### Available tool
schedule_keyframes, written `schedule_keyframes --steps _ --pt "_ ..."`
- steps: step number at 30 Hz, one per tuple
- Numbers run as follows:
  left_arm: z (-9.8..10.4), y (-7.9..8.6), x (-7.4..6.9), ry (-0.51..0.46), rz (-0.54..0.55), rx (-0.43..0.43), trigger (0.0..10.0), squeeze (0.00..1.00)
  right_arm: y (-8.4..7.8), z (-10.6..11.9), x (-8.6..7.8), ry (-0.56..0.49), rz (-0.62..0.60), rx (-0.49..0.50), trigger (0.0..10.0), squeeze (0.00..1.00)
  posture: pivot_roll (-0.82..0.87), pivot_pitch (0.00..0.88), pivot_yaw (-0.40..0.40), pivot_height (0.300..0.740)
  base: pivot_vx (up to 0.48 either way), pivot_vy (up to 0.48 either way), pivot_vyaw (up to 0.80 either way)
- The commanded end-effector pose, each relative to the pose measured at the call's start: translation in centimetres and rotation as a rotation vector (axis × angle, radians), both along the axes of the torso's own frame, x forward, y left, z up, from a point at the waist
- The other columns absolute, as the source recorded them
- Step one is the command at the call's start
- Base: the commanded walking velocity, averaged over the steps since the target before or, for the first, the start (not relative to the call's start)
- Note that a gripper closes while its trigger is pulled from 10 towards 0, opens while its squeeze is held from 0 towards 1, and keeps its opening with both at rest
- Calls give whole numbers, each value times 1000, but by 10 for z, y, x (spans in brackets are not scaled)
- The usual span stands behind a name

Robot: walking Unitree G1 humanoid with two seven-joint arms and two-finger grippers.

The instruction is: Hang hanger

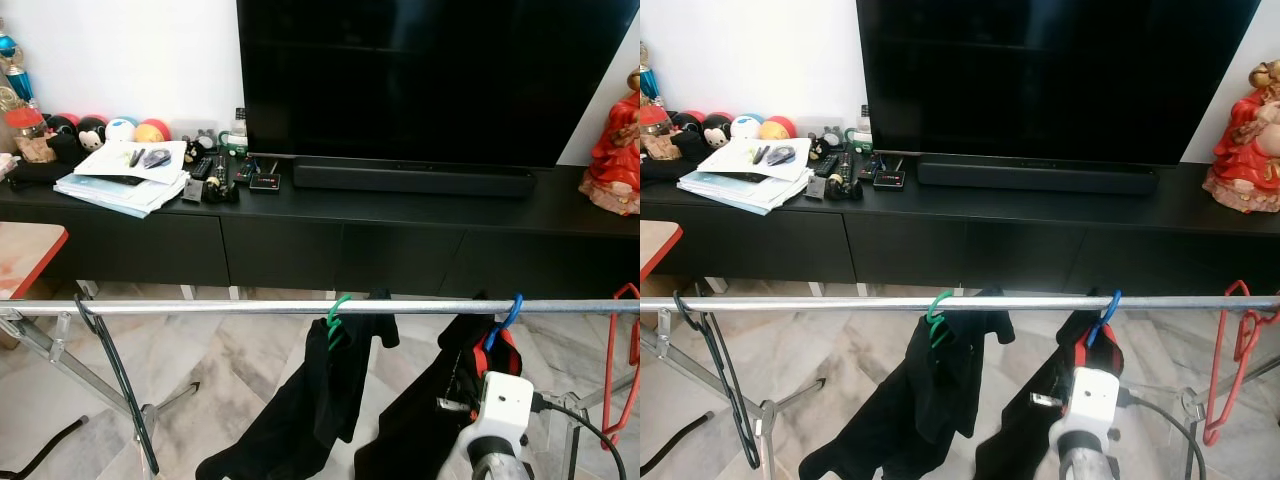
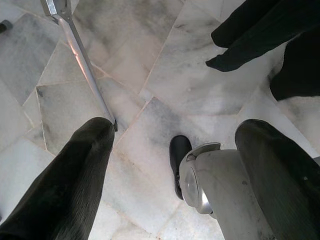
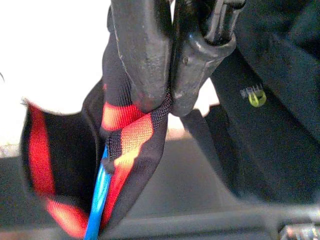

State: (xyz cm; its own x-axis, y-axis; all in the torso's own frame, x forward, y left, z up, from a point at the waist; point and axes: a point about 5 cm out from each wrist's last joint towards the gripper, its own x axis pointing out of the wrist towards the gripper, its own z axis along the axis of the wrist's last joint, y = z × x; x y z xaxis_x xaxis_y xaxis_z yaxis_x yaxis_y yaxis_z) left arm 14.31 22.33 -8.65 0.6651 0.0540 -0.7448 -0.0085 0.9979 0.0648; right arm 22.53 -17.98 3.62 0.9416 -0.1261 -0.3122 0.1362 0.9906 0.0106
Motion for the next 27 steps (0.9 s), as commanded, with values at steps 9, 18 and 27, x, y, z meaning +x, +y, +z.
schedule_keyframes --steps 9,18,27 --pt "-4 -3 -6 39 -26 0 10000 0 -1 -14 -16 163 112 -179 0 0 70 40 -42 740 0 0 0" --pt "-4 -1 -7 51 -21 3 10000 0 -3 -2 2 86 90 -191 0 0 73 41 -42 740 0 0 0" --pt "-4 1 -8 55 -20 4 10000 0 2 3 16 58 159 -182 0 0 78 42 -40 740 0 0 0"
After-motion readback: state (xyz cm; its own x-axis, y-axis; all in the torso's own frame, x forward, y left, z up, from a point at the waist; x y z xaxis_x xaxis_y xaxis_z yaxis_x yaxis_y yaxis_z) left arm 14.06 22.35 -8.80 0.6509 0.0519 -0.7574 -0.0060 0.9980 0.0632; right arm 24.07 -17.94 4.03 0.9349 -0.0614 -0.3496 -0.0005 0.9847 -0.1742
